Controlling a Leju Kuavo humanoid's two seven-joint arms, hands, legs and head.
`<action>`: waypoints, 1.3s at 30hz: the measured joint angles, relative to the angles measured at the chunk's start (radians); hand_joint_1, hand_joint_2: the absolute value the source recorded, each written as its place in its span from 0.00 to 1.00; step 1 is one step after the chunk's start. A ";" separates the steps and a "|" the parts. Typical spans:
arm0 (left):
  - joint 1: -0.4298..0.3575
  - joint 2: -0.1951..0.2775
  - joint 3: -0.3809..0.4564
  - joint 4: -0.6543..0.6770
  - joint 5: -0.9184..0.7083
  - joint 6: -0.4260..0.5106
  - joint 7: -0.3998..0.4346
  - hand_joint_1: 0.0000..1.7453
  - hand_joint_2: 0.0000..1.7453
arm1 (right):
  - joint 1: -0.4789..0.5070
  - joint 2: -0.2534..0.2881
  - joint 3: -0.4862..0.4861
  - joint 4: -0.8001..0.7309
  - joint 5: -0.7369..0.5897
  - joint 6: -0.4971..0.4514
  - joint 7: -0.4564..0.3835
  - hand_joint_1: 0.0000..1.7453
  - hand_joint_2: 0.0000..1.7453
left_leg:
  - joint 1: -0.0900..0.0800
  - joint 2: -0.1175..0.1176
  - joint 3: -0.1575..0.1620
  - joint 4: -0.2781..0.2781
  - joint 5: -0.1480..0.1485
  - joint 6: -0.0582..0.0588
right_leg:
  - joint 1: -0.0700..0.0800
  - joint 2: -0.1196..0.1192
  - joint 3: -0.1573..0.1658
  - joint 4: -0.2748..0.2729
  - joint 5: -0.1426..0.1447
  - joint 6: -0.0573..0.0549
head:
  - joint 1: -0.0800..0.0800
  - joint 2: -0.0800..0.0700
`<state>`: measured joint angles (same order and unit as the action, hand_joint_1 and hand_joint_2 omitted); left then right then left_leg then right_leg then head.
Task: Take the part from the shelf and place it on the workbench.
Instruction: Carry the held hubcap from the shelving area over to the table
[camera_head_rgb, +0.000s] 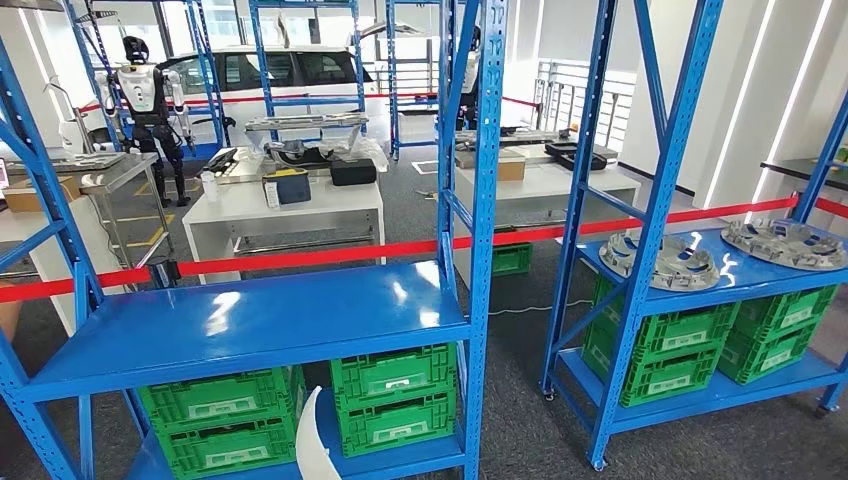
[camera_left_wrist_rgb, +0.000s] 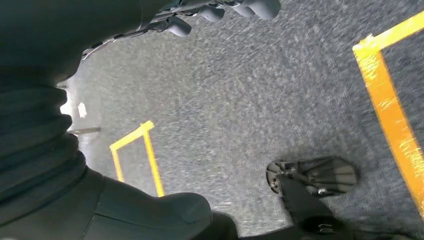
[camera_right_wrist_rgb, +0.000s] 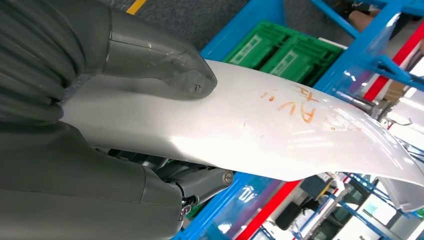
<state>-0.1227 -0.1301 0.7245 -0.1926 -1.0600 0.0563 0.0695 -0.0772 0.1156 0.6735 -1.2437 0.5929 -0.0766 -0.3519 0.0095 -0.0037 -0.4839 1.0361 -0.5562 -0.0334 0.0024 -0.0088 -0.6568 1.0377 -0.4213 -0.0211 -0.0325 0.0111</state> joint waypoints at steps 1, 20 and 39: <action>0.003 0.002 0.000 0.000 -0.001 -0.002 0.011 0.00 1.00 | -0.005 0.005 0.000 0.003 -0.002 -0.001 0.005 1.00 1.00 | -0.004 -0.001 0.008 -0.023 -0.006 0.009 | 0.000 -0.001 -0.003 -0.003 0.010 0.005 | 0.000 0.000; 0.022 0.010 0.030 0.000 0.080 0.012 0.044 0.00 1.00 | -0.007 -0.026 -0.006 -0.011 -0.009 0.093 0.067 1.00 1.00 | -0.011 0.012 -0.188 0.010 0.130 0.016 | 0.013 0.003 0.164 -0.051 -0.109 -0.027 | 0.003 0.000; 0.049 -0.006 0.087 0.009 0.090 0.010 0.109 0.00 1.00 | -0.005 -0.074 -0.006 -0.023 0.016 0.067 0.130 1.00 1.00 | -0.012 0.014 -0.055 -0.048 0.068 0.065 | -0.001 0.005 -0.065 0.208 -0.176 0.033 | 0.002 0.000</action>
<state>-0.0740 -0.1362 0.8112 -0.1837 -0.9700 0.0662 0.1780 -0.0818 0.0420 0.6680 -1.2665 0.6091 -0.0094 -0.2219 -0.0023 0.0103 -0.5391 0.9883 -0.4877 0.0317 0.0011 -0.0038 -0.7216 1.2457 -0.5975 0.0118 -0.0310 0.0111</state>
